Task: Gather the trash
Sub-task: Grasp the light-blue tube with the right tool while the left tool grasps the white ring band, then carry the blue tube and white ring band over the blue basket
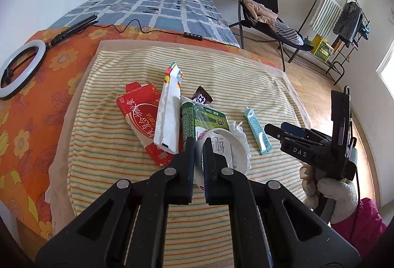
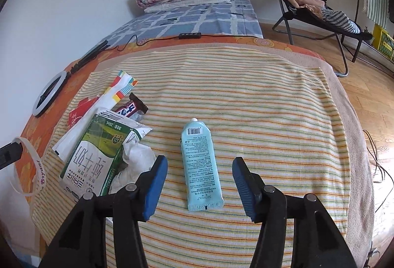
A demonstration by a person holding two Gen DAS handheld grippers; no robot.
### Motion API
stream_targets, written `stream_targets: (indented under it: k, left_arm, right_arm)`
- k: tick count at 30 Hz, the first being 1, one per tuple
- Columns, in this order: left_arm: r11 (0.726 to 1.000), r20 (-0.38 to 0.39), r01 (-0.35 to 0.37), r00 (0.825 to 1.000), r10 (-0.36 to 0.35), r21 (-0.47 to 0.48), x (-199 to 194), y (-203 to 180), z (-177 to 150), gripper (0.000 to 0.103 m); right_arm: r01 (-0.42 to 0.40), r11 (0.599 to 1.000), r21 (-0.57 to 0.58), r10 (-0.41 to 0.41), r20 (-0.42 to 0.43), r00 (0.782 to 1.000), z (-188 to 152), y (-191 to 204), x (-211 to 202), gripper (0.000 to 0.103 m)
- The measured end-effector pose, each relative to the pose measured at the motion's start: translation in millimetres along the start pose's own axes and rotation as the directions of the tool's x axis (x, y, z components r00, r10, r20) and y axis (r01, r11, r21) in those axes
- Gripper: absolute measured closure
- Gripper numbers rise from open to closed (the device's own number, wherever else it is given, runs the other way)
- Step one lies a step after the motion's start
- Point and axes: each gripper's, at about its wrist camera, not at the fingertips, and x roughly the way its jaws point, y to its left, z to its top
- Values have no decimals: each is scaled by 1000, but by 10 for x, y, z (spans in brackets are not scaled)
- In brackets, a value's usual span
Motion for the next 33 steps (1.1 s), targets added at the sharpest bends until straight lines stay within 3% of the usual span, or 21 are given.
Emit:
stream_targets:
  k: [10, 12, 13, 17, 21, 33]
  left_arm:
    - [1000, -8, 0, 1000, 0, 0, -12, 25, -4, 99]
    - [1000, -11, -3, 1000, 3, 1, -1, 32, -4, 99]
    - [1000, -13, -5, 1000, 5, 2, 12, 41, -4, 99]
    - [1000, -20, -11, 1000, 11, 8, 32, 39, -25, 99]
    - [1000, -19, -14, 1000, 14, 20, 26, 12, -35, 99]
    - [998, -1, 1, 1000, -1, 64, -247, -103, -233, 99]
  right_arm:
    - [26, 999, -24, -27, -53, 998, 33, -24, 465, 48]
    - [47, 997, -56, -50, -43, 998, 35, 21, 476, 63]
    - [56, 996, -66, -59, -40, 997, 33, 36, 471, 66]
    - [47, 997, -59, -49, -34, 998, 22, 26, 434, 66]
    - [65, 996, -67, -67, -18, 998, -7, 36, 317, 66]
    - [7, 996, -91, 0, 67, 998, -214, 277, -473, 66]
